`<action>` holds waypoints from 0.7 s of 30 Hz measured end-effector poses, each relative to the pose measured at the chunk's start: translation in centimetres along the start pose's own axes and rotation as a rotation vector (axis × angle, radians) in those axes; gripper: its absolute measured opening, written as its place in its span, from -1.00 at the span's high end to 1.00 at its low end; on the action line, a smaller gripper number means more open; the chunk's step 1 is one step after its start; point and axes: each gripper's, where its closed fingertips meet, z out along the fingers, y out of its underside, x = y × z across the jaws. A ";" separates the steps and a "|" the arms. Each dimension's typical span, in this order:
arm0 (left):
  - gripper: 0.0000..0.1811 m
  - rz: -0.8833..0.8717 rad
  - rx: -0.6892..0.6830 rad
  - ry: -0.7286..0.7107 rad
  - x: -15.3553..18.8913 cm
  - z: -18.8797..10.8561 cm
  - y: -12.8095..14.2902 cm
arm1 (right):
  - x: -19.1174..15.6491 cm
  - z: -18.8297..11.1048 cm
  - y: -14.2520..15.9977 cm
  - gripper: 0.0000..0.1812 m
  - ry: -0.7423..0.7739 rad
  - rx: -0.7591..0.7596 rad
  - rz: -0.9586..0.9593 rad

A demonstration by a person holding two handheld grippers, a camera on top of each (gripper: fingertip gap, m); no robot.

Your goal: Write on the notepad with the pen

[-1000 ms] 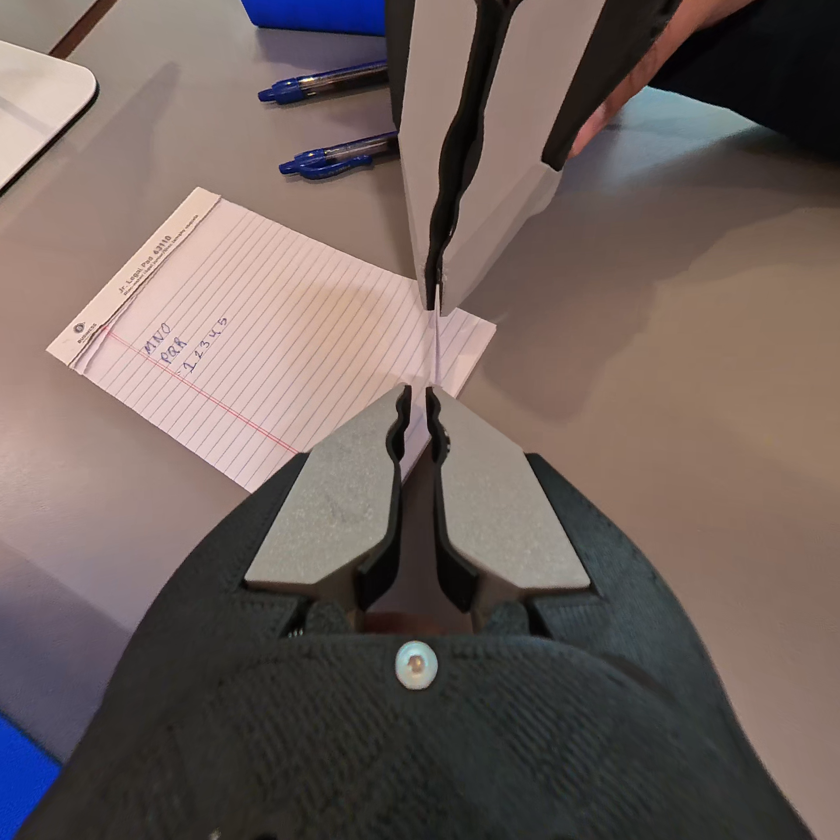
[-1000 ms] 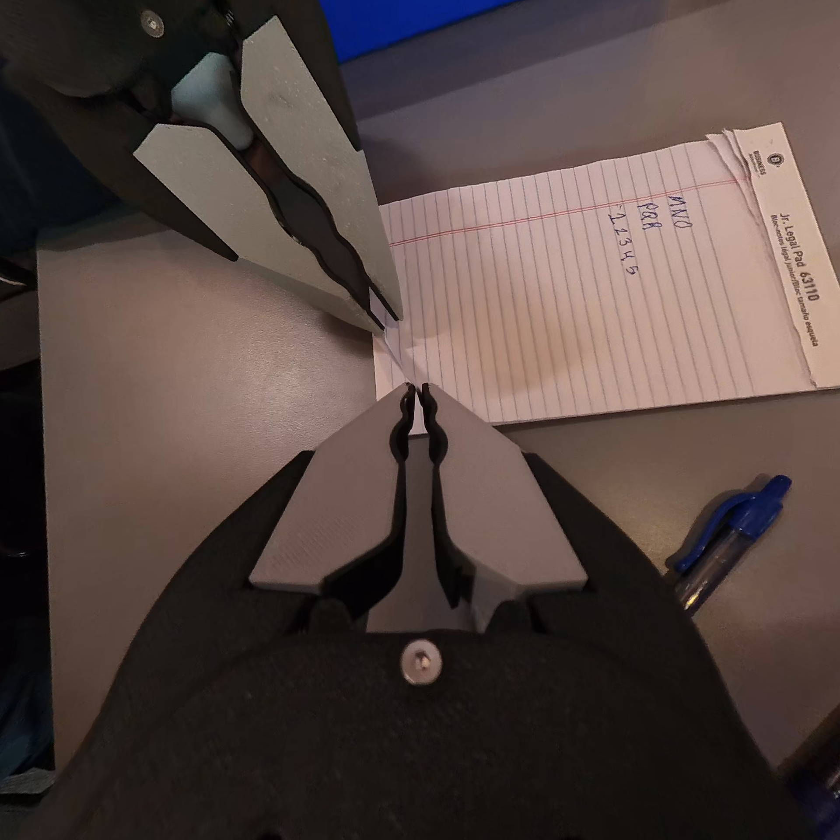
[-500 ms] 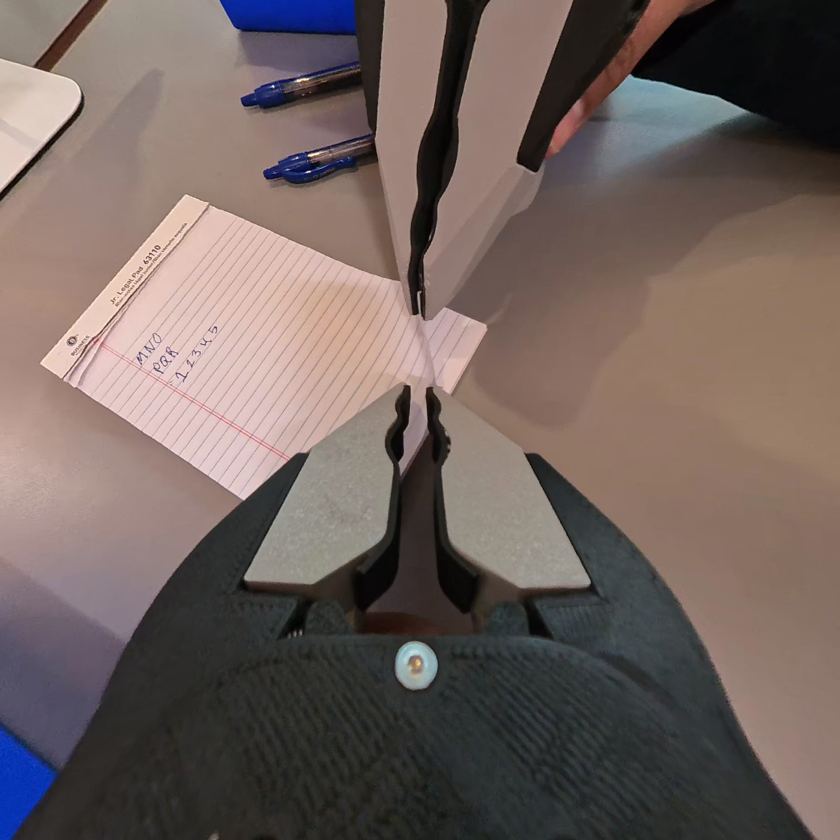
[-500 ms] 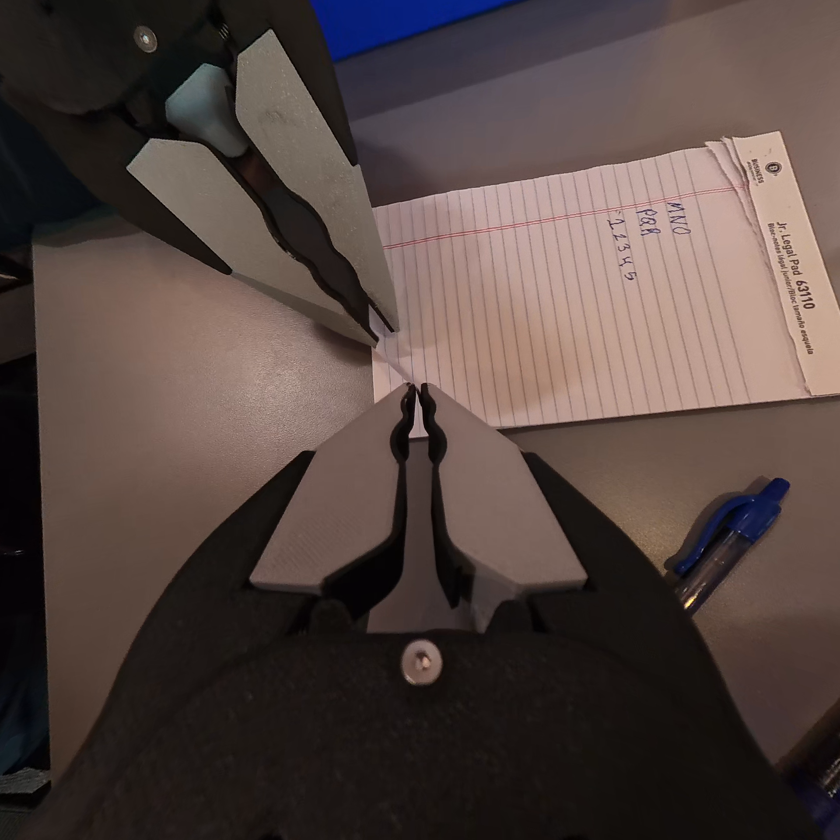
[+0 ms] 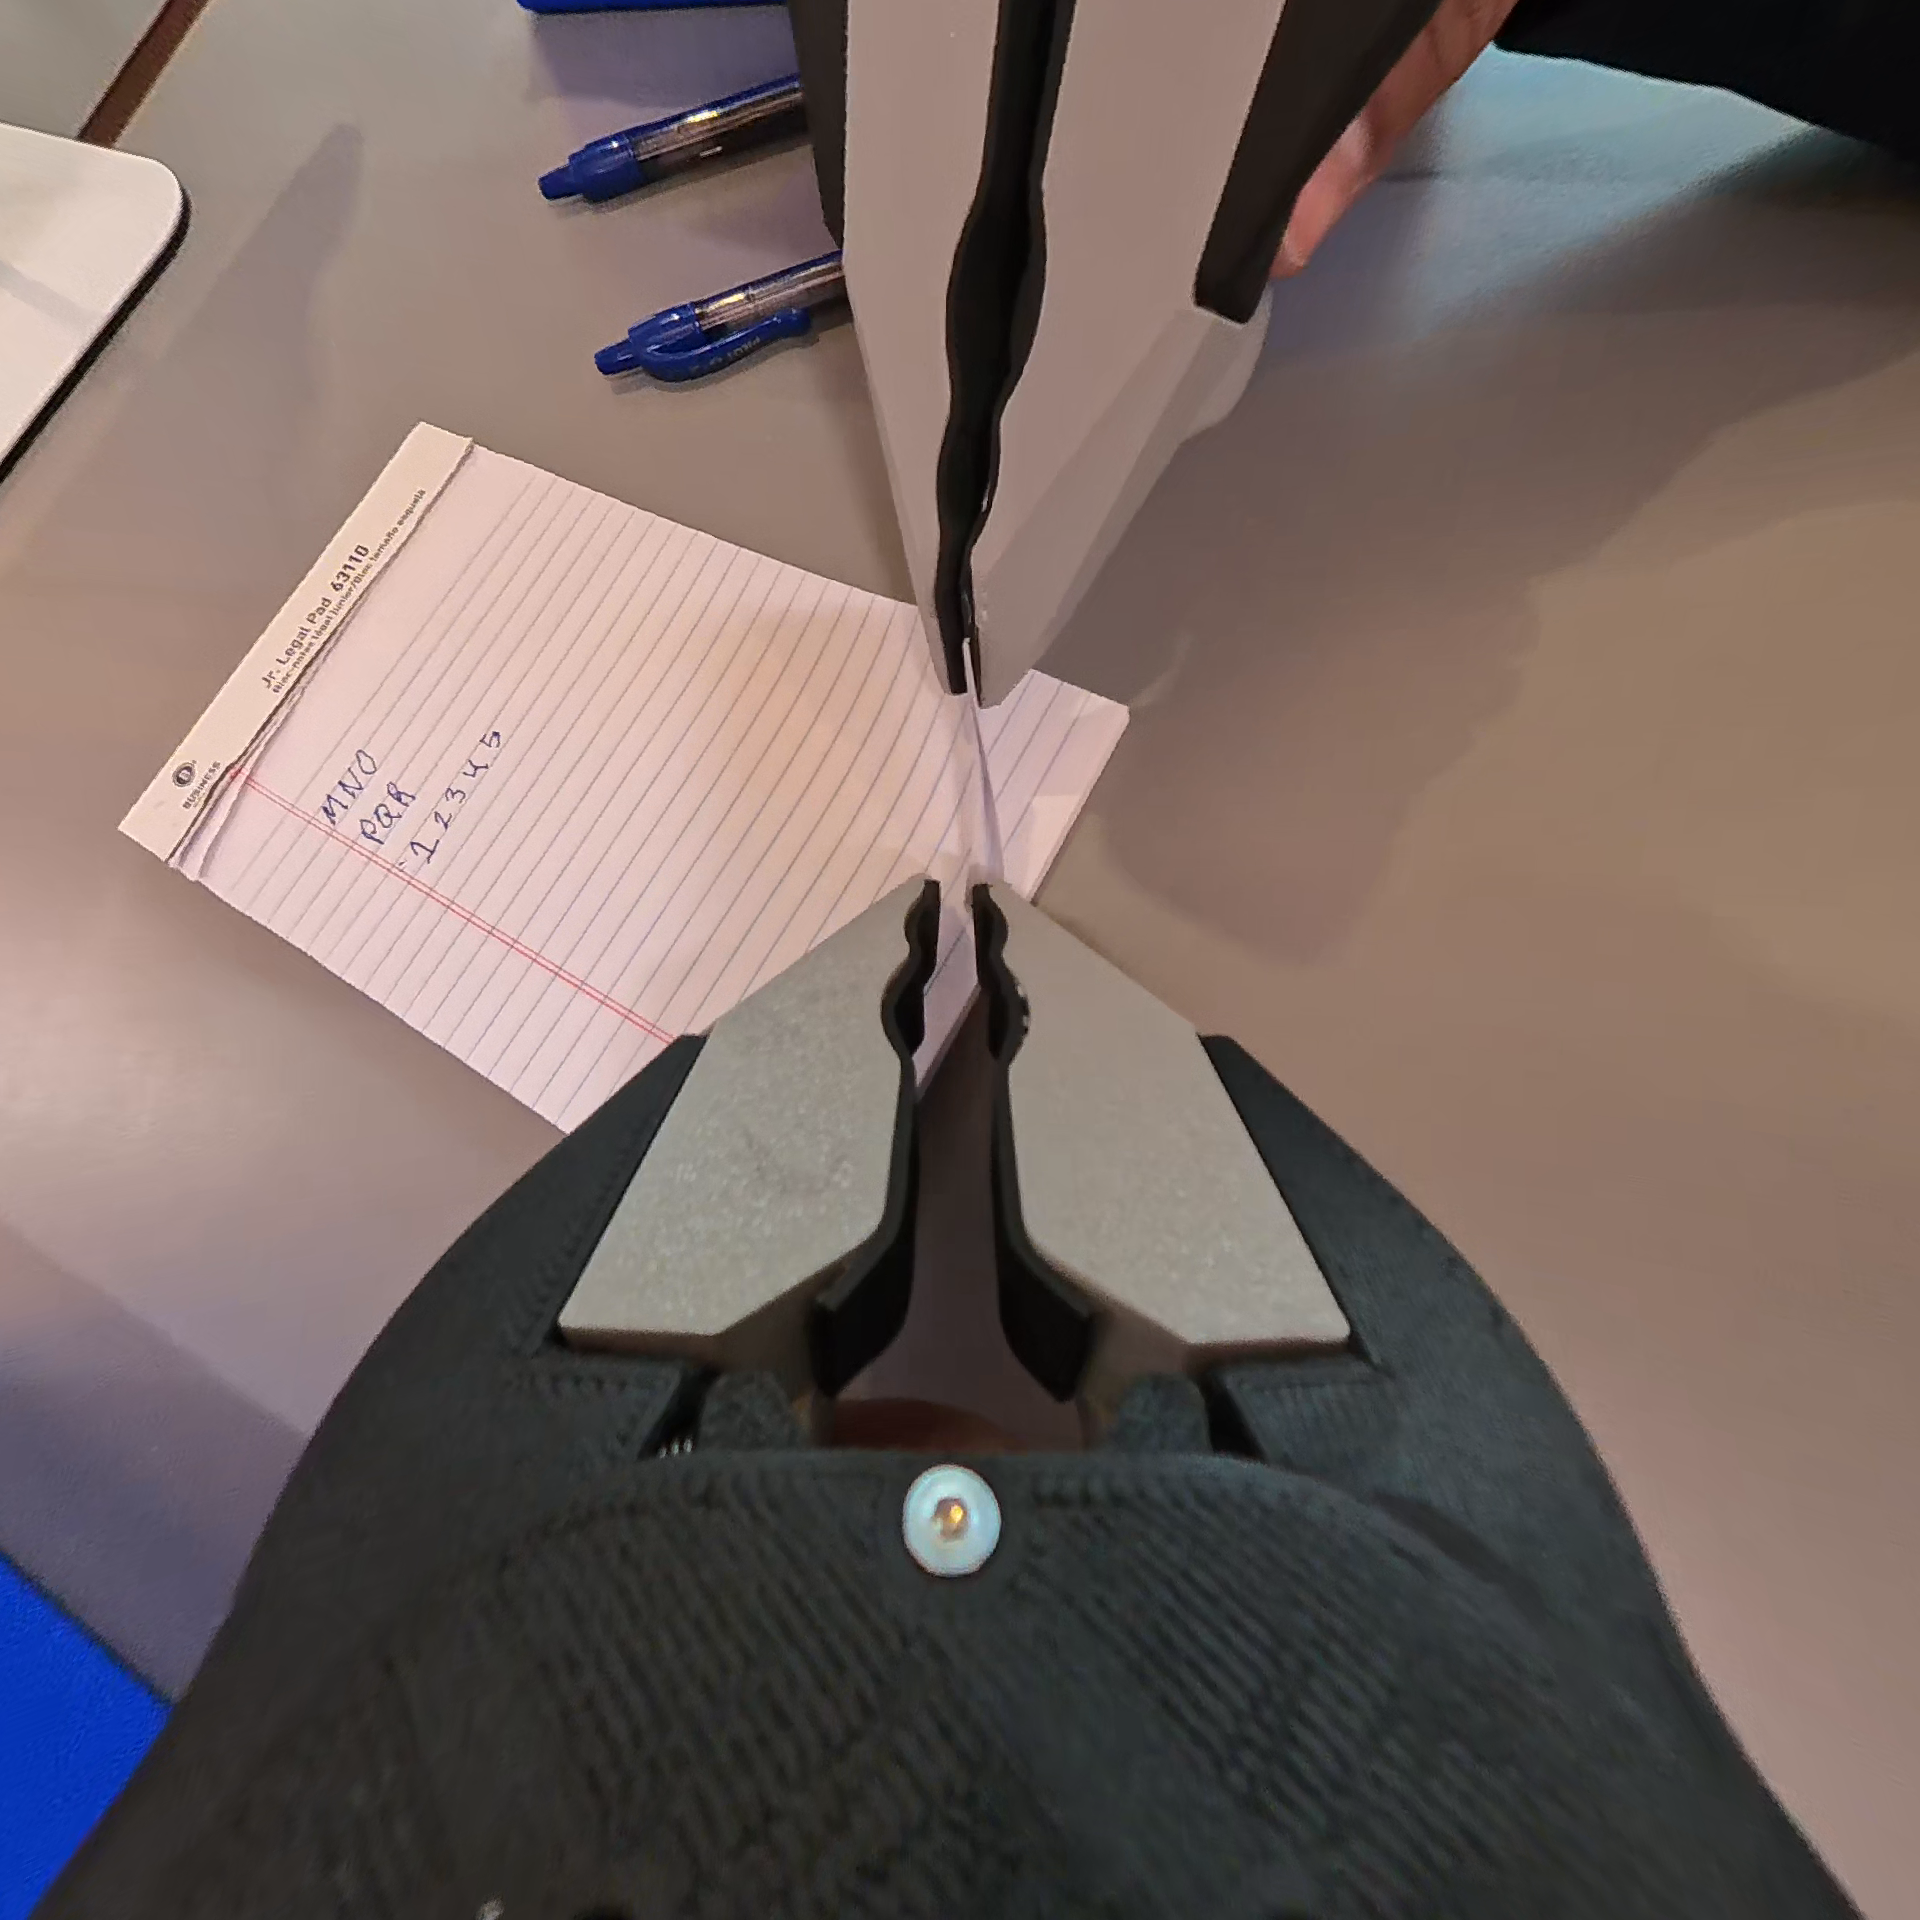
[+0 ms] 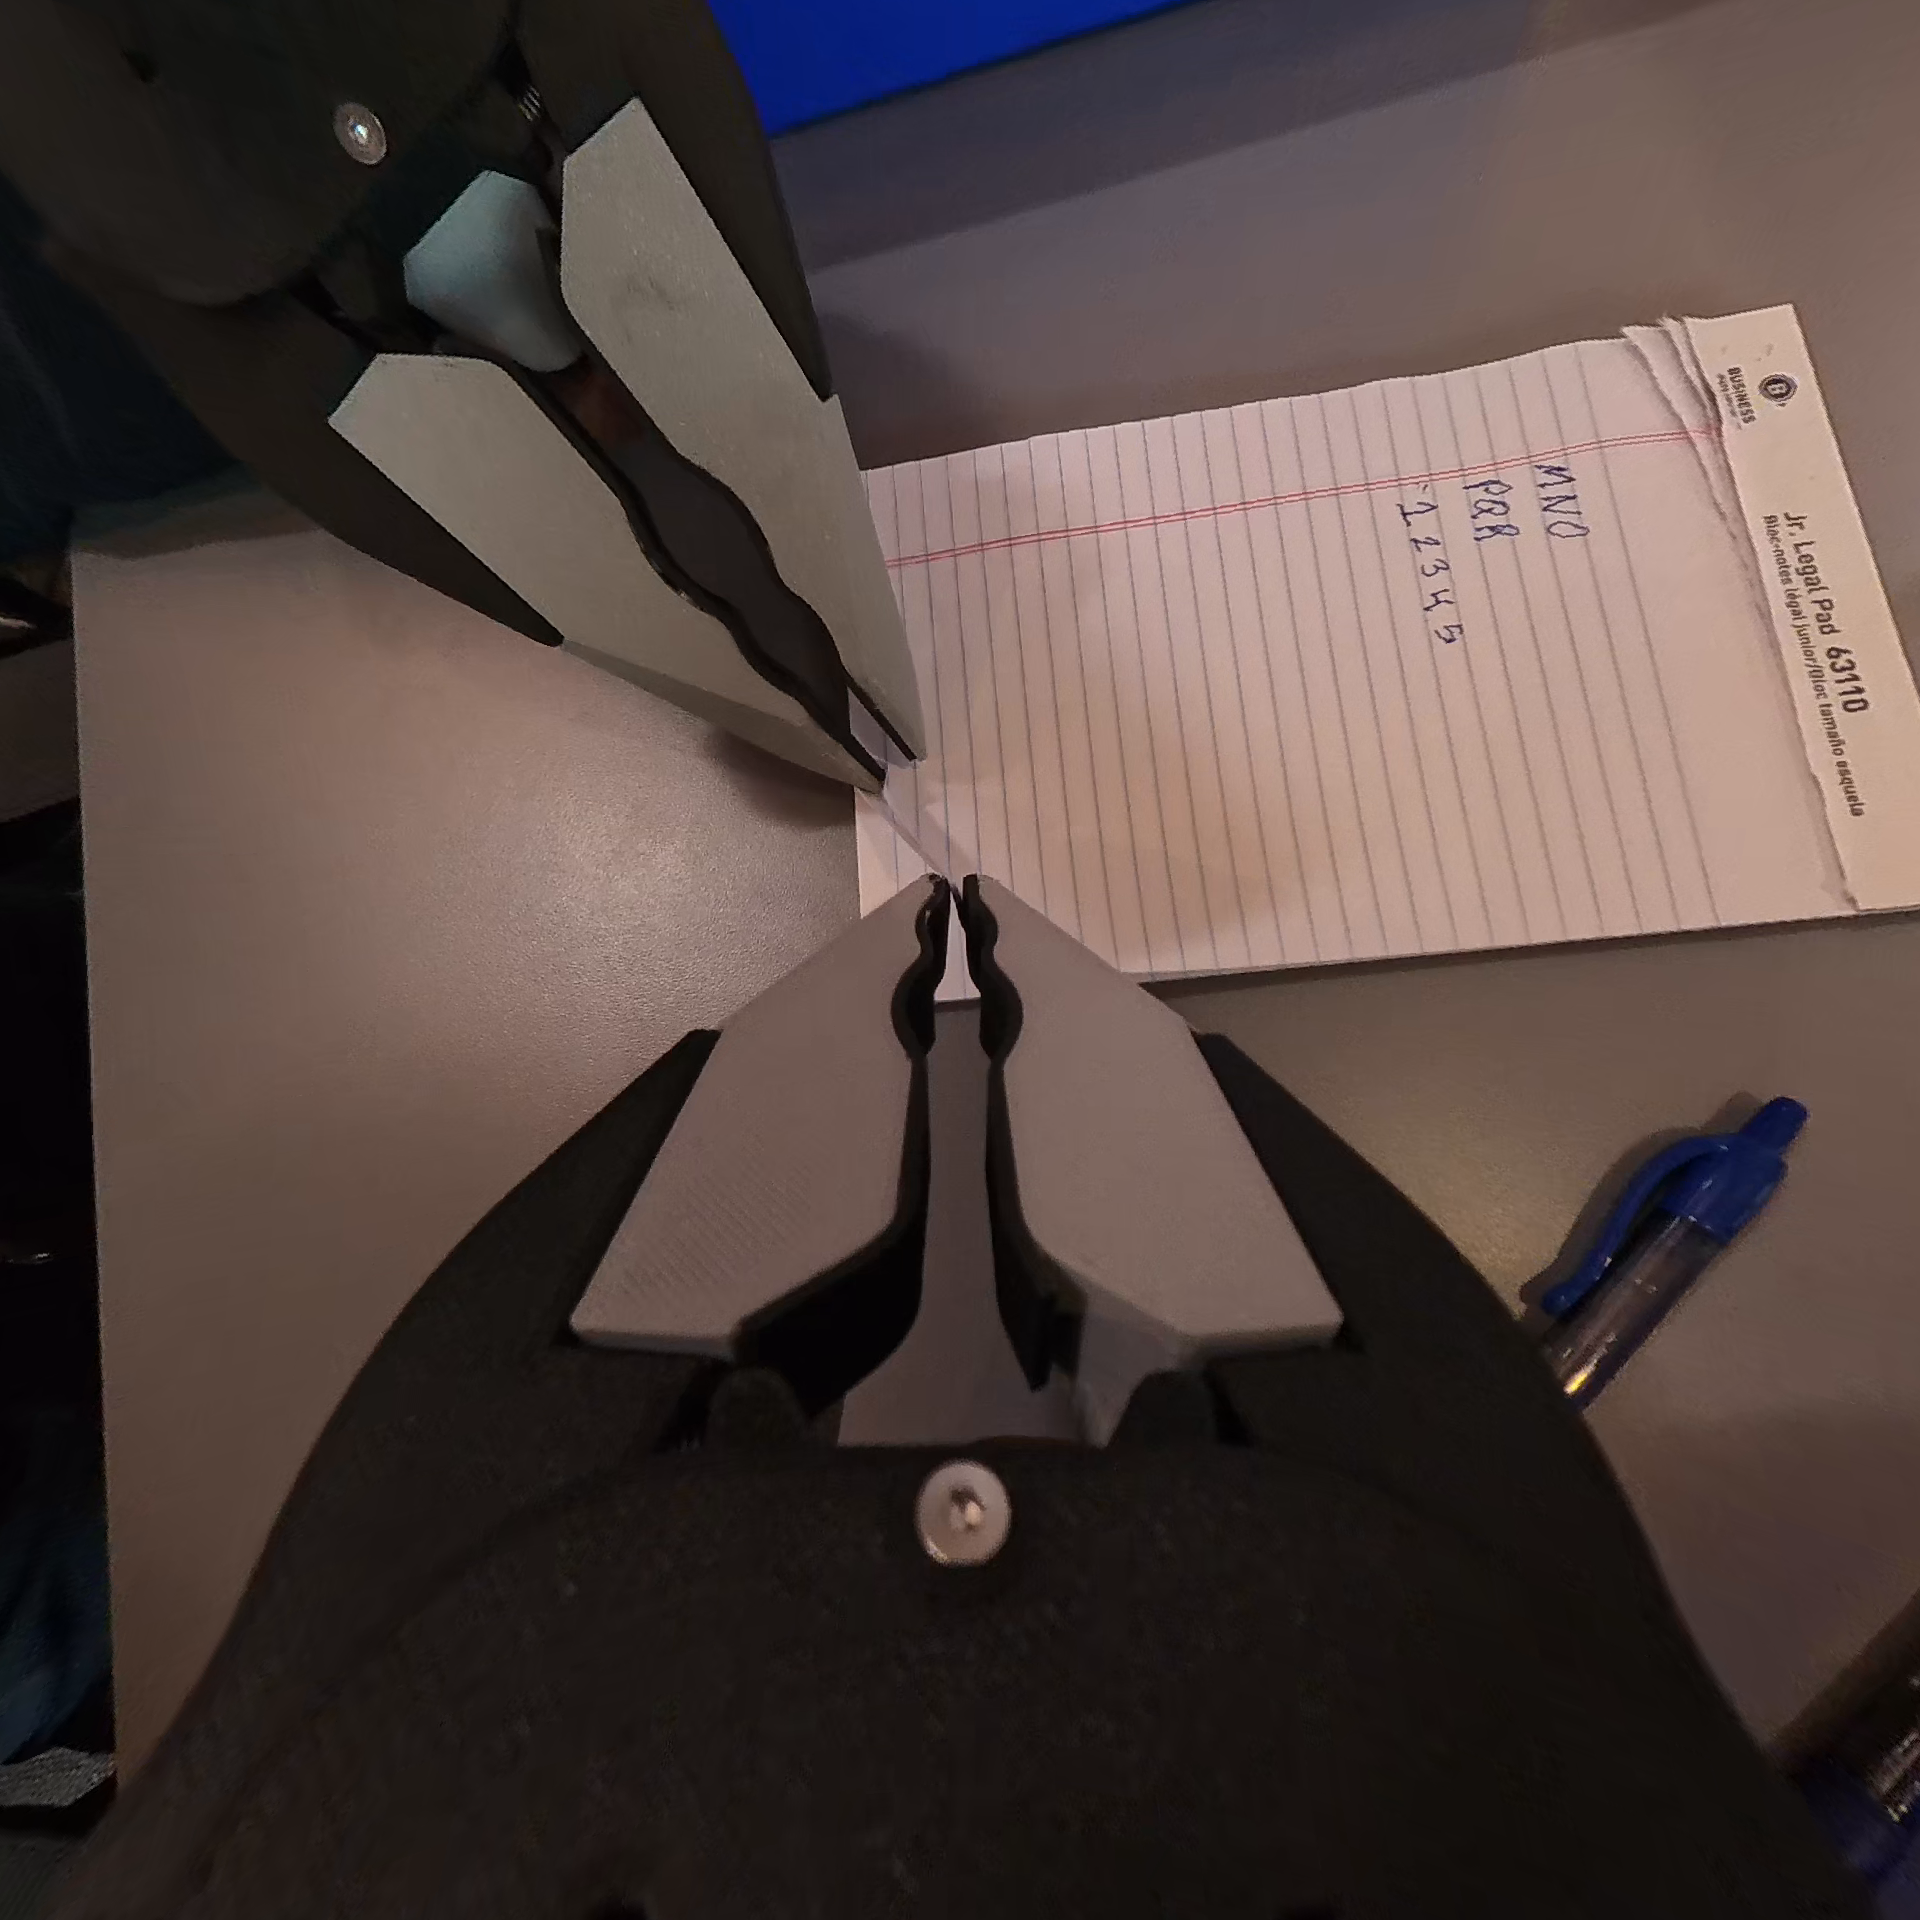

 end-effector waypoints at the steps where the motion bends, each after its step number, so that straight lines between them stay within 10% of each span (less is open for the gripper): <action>1: 0.95 -0.001 0.001 0.000 0.0 0.0 0.0 | 0.0 0.0 0.0 1.00 0.000 0.000 0.000; 21: 1.00 -0.029 0.022 0.040 0.4 0.0 -0.4 | 0.0 -0.1 -0.1 1.00 -0.005 0.007 -0.002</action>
